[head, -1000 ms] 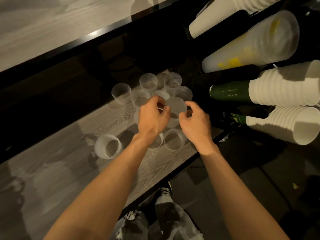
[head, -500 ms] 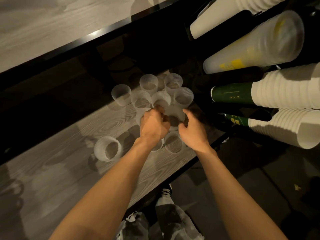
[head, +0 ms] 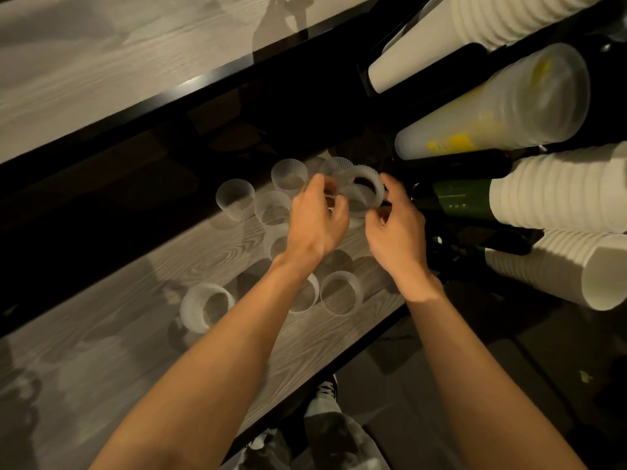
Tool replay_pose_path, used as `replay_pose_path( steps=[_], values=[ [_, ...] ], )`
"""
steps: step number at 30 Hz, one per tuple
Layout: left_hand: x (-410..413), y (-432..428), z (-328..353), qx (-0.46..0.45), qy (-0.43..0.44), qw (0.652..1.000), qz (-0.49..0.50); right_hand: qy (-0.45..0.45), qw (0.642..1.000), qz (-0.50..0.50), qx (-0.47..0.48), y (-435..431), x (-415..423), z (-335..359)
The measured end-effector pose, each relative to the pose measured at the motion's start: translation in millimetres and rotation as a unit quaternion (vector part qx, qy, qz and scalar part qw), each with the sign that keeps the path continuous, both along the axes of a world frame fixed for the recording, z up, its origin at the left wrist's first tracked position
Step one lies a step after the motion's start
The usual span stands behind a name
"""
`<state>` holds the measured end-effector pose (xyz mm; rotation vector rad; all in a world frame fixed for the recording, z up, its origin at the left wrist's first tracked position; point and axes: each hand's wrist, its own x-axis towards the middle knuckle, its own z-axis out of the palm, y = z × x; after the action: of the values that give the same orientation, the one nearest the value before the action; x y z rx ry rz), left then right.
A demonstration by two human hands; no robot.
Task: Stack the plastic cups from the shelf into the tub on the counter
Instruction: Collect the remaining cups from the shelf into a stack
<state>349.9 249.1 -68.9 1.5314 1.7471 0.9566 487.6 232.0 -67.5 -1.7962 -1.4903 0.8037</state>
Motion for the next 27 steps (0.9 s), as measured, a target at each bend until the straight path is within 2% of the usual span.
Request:
replay_pose_path(
  steps=[4,10,13,16,19,24,27],
  values=[
    [2.7,-2.6,-9.5,-0.069,0.022,0.997,-0.037,0.028,0.998,0.007,-0.059,-2.6,5.1,-10.6],
    [5.3,-6.8,-12.4,-0.152,0.07,0.985,-0.042,0.0,0.991,0.041,-0.128,-6.5,9.0,-20.9],
    [6.9,-6.1,-12.6,-0.171,0.094,0.98,-0.05,0.006,0.99,0.036,-0.137,-7.1,9.8,-24.9],
    [7.6,-4.6,-16.1,-0.178,0.072,0.98,-0.047,0.036,0.986,0.022,-0.162,-1.7,9.0,-26.5],
    [8.3,-3.3,-15.3,-0.144,0.061,0.987,-0.03,0.029,0.986,0.012,-0.162,2.3,6.3,-21.8],
    [1.6,8.8,0.9,-0.007,-0.002,0.999,0.034,0.007,0.999,0.015,-0.029,17.3,-1.4,-1.9],
    [-3.8,20.9,6.3,0.046,-0.027,0.997,0.048,0.032,0.999,0.034,0.012,31.3,-8.7,0.2]
  ],
)
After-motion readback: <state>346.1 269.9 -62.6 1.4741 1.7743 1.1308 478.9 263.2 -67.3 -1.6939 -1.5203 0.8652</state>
